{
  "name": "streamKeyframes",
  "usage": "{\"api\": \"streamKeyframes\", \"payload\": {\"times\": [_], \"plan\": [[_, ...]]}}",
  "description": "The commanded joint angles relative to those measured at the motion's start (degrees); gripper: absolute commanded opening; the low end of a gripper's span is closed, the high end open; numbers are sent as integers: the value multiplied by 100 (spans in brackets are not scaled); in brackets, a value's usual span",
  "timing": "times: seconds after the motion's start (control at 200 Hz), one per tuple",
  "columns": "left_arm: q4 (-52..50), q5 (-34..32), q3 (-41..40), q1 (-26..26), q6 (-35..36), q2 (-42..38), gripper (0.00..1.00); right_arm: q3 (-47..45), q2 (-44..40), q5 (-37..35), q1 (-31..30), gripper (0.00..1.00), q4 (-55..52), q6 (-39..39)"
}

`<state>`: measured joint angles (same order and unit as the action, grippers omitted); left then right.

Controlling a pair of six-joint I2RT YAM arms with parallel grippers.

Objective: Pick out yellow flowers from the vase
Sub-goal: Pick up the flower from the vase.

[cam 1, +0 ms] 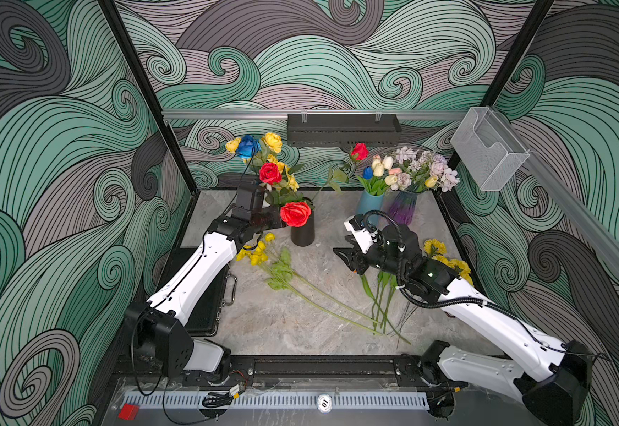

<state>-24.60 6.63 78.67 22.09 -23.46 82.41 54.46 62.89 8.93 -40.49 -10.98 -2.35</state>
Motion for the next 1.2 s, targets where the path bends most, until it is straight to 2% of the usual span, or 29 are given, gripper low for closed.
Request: {"api": "streamKeyframes", "payload": {"times": [0.0, 0.175, 0.485, 0.701, 0.926, 1.101, 1.196], "plan": [[154, -13, 383, 128, 361, 300, 61, -71, -67, -58, 24, 56, 17, 53], [26, 7, 838, 320, 576, 624, 49, -95, -32, -40, 24, 56, 40, 51], [-96, 169, 1068, 661, 1049, 807, 51, -94, 48, 10, 24, 57, 75, 77], [1038, -118, -409, 652, 913, -304, 58, -123, 73, 25, 24, 57, 90, 94], [1559, -224, -1344, 648, 1010, -1144, 65, -112, 151, 68, 20, 57, 124, 99], [2078, -544, -2092, 648, 995, -1765, 66, -102, 177, 96, 26, 57, 144, 112], [2701, -661, -2729, 648, 857, -2285, 73, -103, 187, 91, 24, 57, 146, 103]]}}
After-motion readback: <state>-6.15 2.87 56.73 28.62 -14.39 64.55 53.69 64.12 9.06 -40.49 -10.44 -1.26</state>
